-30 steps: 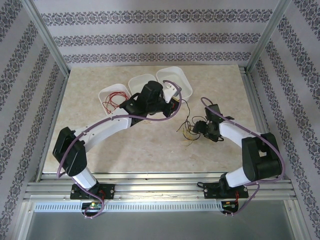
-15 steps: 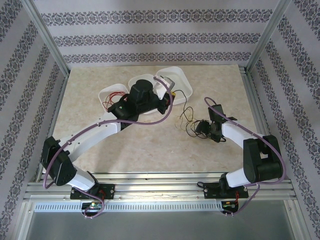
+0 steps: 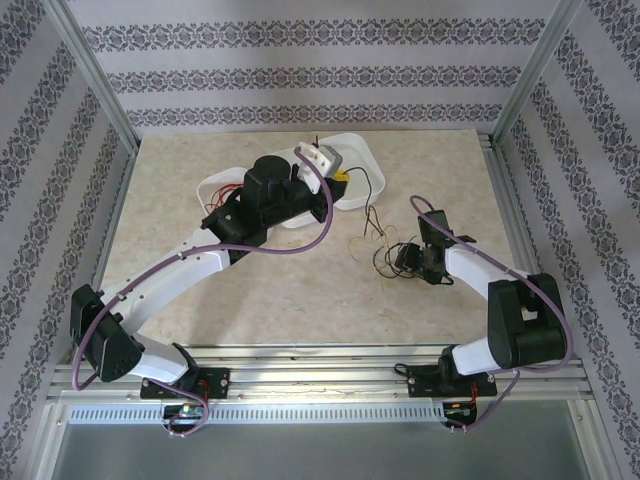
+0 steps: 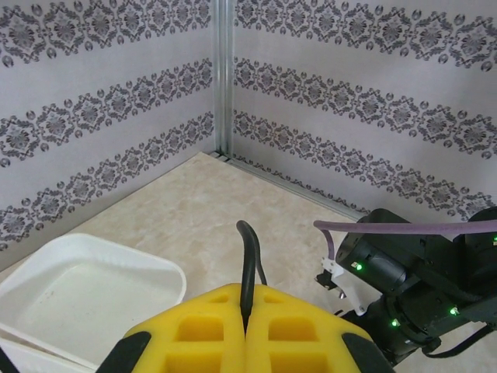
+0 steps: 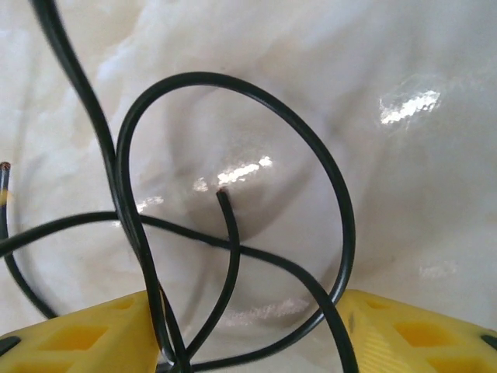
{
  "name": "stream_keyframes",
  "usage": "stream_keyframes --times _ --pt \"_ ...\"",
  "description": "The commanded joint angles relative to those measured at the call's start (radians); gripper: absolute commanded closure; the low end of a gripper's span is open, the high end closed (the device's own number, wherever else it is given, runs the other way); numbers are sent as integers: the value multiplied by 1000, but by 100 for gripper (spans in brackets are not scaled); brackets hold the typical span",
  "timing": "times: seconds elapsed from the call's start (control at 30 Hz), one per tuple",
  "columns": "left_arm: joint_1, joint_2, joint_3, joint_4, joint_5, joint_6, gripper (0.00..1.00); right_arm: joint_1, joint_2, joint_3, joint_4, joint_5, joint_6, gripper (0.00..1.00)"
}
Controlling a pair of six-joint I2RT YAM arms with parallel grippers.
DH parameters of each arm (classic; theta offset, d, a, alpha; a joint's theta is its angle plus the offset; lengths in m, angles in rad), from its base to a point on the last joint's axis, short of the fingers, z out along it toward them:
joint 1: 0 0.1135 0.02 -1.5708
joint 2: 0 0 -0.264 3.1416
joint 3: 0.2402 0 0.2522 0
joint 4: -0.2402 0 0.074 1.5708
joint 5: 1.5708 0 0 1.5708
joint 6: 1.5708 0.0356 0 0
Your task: Untangle the cables
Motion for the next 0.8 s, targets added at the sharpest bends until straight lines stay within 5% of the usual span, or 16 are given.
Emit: stream_keyframes --times 0.0,0.47,0.77 --pt "-12 11 19 35 61 10 100 -9 -75 -10 -17 -25 -11 39" --pt "-12 139 48 -5 195 15 100 -1 -342 10 -15 -109 -16 37" --pt "-12 147 48 33 252 -11 100 100 -302 75 49 -110 -16 36"
